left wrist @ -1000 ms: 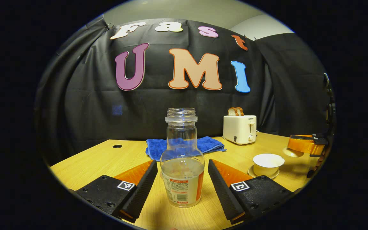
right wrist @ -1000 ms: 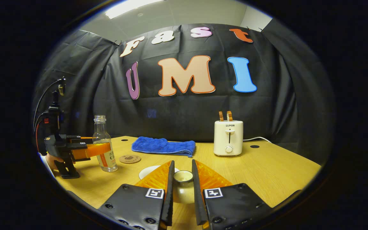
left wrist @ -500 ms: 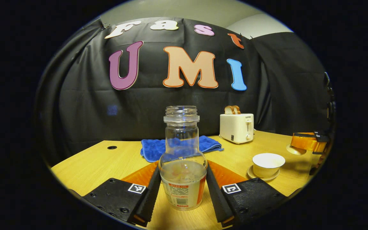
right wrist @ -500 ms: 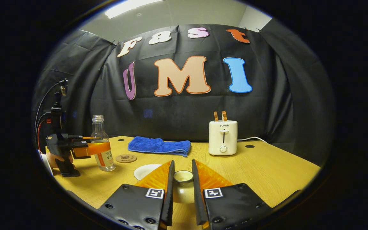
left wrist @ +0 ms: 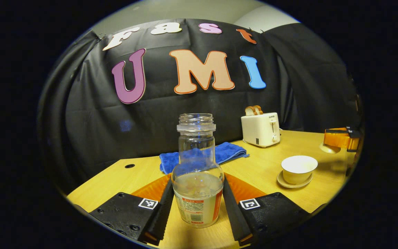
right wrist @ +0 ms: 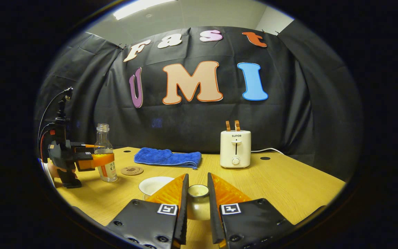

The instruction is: Open the teacup lid with one hand, grasp the water bottle and pour water into the teacup with the other hand; after pouring, place the water bottle on the coaster and then close the teacup lid.

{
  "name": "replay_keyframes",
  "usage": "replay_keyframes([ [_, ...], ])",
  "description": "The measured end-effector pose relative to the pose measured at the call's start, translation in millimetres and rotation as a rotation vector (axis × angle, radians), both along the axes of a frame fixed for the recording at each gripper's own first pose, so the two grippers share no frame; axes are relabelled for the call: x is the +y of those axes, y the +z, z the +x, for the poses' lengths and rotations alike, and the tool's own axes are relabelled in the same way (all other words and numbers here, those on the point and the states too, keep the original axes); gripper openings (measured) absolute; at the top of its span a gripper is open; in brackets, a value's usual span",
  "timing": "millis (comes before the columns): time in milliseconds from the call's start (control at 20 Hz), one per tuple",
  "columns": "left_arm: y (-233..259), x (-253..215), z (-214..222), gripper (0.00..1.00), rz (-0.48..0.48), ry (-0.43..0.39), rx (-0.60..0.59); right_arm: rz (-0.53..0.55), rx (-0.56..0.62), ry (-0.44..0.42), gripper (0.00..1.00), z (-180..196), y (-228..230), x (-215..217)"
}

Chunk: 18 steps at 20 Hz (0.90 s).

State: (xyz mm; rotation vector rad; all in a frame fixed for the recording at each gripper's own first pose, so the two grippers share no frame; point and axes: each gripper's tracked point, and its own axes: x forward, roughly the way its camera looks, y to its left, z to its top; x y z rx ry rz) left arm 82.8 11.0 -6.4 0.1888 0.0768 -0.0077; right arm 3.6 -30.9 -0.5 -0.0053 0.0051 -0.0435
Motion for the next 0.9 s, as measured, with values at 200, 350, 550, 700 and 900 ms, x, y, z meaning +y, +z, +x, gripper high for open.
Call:
replay_keyframes([
  [200, 13, -4, 0, 0.7, 0.17, -0.019, 0.012, 0.0, -0.001, -0.01, 0.31, -4, 0, -7],
  [350, 22, -17, 0, 0.7, 0.314, -0.05, 0.022, -0.001, 0.0, -0.018, 0.32, -3, 0, -13],
  [550, 17, -34, -1, 0.7, 0.476, -0.101, 0.069, -0.001, -0.001, -0.032, 0.32, -5, 1, -22],
  [700, 9, -44, 3, 0.71, 0.583, -0.125, 0.088, -0.002, -0.002, -0.047, 0.31, -7, 1, -31],
  [900, 4, -48, 6, 0.71, 0.739, -0.141, 0.127, -0.003, -0.002, -0.062, 0.31, -8, 2, -42],
])
